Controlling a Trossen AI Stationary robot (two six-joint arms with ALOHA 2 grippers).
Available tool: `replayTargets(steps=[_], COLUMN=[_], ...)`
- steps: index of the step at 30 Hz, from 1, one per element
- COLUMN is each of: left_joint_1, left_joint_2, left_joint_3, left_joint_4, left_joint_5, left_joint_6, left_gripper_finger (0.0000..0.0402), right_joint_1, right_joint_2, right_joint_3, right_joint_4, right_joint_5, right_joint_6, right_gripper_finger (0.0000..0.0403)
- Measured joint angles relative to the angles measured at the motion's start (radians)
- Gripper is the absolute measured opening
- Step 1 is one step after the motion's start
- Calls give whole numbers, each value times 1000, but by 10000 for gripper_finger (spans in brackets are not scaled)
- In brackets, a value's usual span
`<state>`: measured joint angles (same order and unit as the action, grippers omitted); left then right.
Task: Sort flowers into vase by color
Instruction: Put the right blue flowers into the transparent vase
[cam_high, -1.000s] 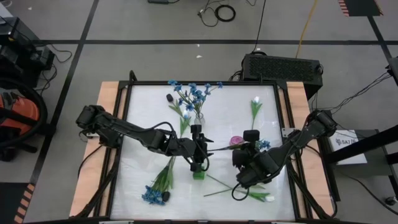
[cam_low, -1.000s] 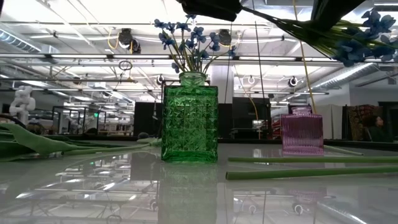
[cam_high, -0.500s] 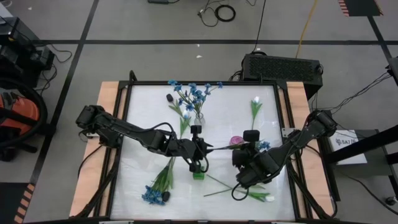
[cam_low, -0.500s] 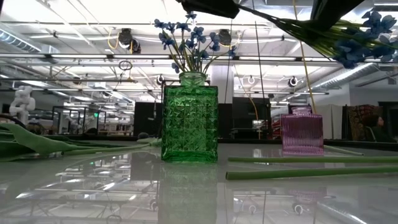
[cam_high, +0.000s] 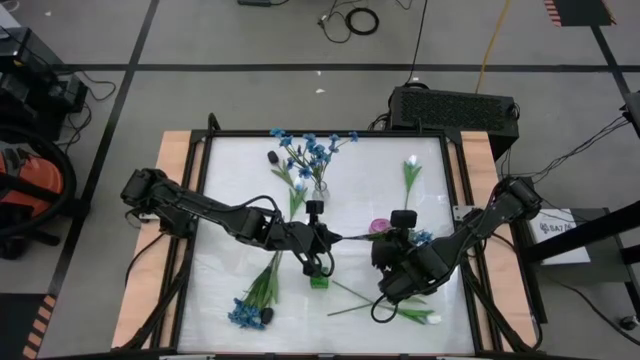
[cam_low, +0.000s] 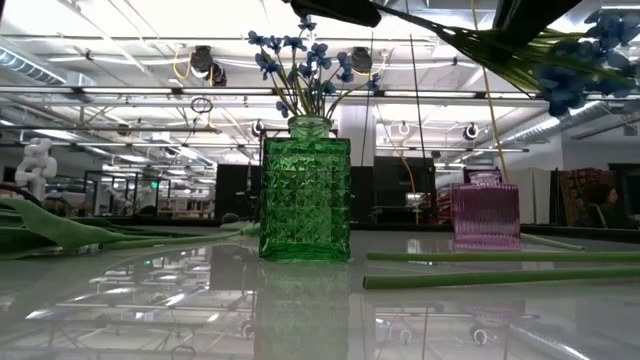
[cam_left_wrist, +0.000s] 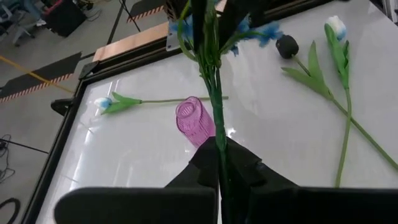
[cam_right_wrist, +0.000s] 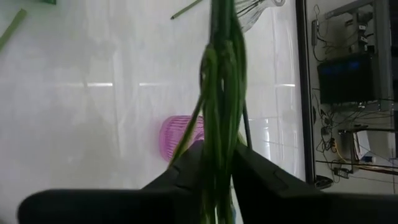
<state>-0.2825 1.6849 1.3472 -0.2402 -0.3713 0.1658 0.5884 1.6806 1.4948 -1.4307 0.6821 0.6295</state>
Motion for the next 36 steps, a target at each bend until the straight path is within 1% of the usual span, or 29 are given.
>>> replayTargets(steps=[4,10,15,21,24,26,30,32,34,36], left_joint_1=[0,0,3,1,2,2,2,2,2,2], left_joint_2=[-3,-3,-20,-93,-137,-169,-237,-267,-295,-322], left_joint_3=[0,0,-1,-1,-1,-17,-49,-50,-50,-50], left_joint_4=[-8,-34,-117,-218,-279,-304,-304,-293,-274,-230], left_joint_5=[0,0,4,5,4,3,-15,-44,-97,-129], left_joint_6=[0,-1,-23,-99,-142,-160,-163,-186,-207,-210], left_gripper_finger=[6,6,5,5,5,4,4,4,4,4], right_joint_1=[0,0,1,7,41,87,176,206,228,244], right_joint_2=[0,0,-8,-61,-93,-106,-114,-114,-114,-114], right_joint_3=[0,0,0,0,-1,-9,-24,-30,-48,-84], right_joint_4=[-2,4,8,15,35,84,221,311,416,560], right_joint_5=[1,28,28,34,111,181,307,329,330,337], right_joint_6=[1,43,75,136,142,139,93,80,83,66], right_gripper_finger=[94,125,163,198,205,205,202,198,195,192])
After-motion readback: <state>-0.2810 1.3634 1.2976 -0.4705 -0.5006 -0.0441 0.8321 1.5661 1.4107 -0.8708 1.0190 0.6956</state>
